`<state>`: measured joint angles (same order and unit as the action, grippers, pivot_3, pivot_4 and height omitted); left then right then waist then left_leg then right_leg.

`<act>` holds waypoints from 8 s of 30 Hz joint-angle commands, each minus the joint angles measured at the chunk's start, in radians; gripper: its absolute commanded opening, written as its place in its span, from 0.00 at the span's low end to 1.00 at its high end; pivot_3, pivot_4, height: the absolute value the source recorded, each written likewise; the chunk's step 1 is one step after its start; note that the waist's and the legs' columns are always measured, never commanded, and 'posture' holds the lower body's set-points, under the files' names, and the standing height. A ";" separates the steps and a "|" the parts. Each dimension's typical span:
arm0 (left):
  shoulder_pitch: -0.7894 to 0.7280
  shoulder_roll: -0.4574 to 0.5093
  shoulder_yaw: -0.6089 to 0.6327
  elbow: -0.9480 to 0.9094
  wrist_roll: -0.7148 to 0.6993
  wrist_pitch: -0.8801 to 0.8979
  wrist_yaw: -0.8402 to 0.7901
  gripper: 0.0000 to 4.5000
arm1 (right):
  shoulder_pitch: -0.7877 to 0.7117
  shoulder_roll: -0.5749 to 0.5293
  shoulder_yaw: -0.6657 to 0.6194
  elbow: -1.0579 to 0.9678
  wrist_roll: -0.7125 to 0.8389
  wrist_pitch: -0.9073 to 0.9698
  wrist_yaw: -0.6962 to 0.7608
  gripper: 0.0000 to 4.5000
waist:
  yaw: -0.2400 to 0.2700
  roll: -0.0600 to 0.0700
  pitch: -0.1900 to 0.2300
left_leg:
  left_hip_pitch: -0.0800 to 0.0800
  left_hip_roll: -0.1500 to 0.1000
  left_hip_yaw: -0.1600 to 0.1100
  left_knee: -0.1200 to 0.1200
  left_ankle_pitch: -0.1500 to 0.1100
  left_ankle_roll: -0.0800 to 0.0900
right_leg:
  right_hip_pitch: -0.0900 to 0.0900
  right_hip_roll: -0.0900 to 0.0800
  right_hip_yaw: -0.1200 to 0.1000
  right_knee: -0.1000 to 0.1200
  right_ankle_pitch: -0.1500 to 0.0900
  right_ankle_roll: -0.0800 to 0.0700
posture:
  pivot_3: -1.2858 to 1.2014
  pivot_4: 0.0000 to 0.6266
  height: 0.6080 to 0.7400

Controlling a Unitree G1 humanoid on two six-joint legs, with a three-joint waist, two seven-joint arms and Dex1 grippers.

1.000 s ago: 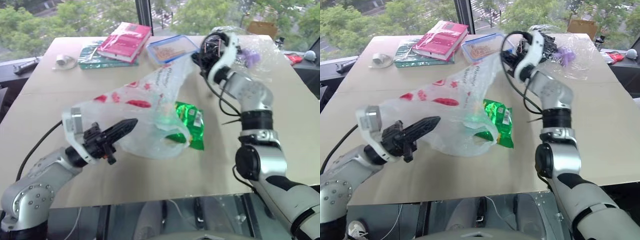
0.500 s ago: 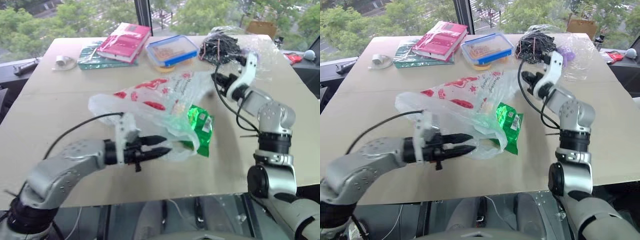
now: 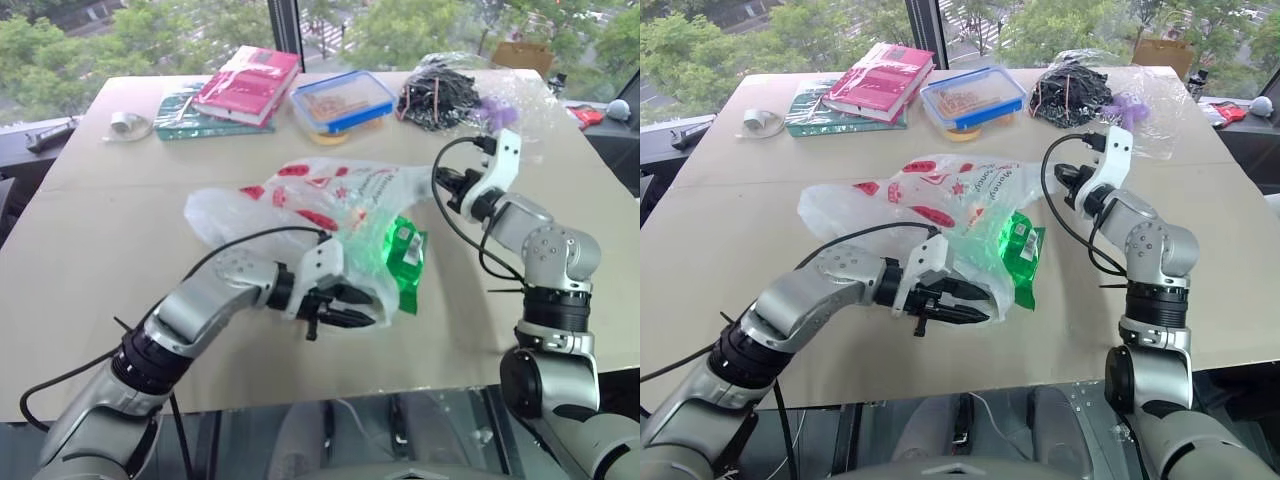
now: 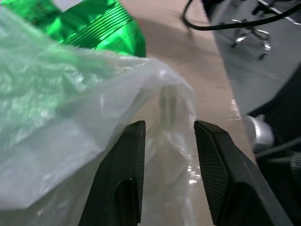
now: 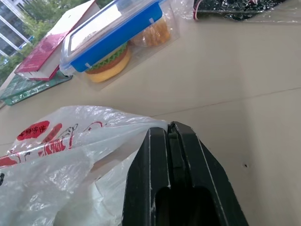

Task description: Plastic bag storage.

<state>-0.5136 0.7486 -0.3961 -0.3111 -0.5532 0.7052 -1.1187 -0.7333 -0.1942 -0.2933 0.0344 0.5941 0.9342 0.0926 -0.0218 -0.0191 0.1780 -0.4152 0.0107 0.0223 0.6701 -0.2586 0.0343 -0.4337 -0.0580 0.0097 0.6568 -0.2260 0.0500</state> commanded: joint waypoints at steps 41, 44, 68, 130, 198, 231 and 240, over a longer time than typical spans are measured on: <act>-1.153 -0.187 0.826 1.284 -0.481 0.066 0.372 0.01 | -0.501 -0.434 -0.337 0.127 0.532 0.235 -0.203 0.00 | 0.003 0.002 0.003 | -0.020 -0.007 0.000 0.003 -0.001 0.003 | -0.008 -0.008 -0.007 -0.008 0.000 0.008 | 0.52 0.24 1.00; -1.057 -0.209 0.727 1.184 -0.369 0.044 0.248 0.01 | -0.371 -0.424 -0.295 0.061 0.501 0.198 -0.165 0.00 | -0.006 0.003 0.004 | -0.020 -0.008 0.001 0.002 -0.001 0.003 | -0.008 -0.009 -0.006 -0.008 0.000 0.009 | 0.52 0.24 1.00; -1.035 -0.179 0.747 1.048 -0.097 -0.325 0.347 0.01 | -0.853 -0.392 0.047 1.043 -0.187 -0.813 0.436 0.00 | -0.034 0.006 0.007 | -0.018 -0.004 0.006 0.009 -0.001 0.002 | -0.016 -0.006 0.005 0.006 0.000 0.009 | 0.52 0.24 1.00; -0.384 -0.386 0.672 0.276 -0.453 0.258 0.692 0.00 | 0.787 0.323 -0.332 -1.017 0.706 0.559 -0.364 0.99 | 0.007 0.001 0.002 | 0.001 -0.006 -0.001 0.018 -0.004 0.013 | 0.012 -0.008 0.005 -0.002 0.007 0.016 | 0.52 0.24 1.00; -0.063 -0.188 0.616 -0.111 -0.541 0.210 0.507 0.00 | -0.275 0.245 0.364 0.556 0.374 -0.405 -0.017 0.66 | -0.017 0.003 0.003 | -0.002 -0.003 0.000 0.011 -0.002 0.009 | 0.010 -0.007 0.005 -0.012 0.007 0.016 | 0.52 0.24 1.00; -0.254 -0.325 0.711 0.157 -0.496 0.096 0.696 0.00 | -0.301 0.048 0.308 0.279 -0.178 -0.428 0.012 0.38 | 0.006 0.002 0.003 | -0.003 -0.005 0.000 0.012 -0.001 0.009 | 0.010 -0.007 0.004 -0.013 0.008 0.016 | 0.52 0.24 1.00; -0.633 -0.349 0.765 0.515 -0.463 0.025 0.772 0.00 | -0.475 -0.115 -0.064 0.107 0.190 -0.221 0.096 0.01 | 0.015 0.002 0.004 | -0.016 -0.005 -0.003 0.016 -0.001 0.009 | -0.001 -0.008 0.000 -0.010 0.009 0.016 | 0.52 0.24 1.00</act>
<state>-1.0382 0.3948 0.3378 0.1103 -1.0376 0.7882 -0.3662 -1.1084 -0.2680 -0.2564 0.1859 0.6885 0.6980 0.1711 -0.0067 -0.0173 0.1823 -0.4317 0.0048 0.0188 0.6869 -0.2597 0.0431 -0.4351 -0.0657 0.0088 0.6479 -0.2173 0.0658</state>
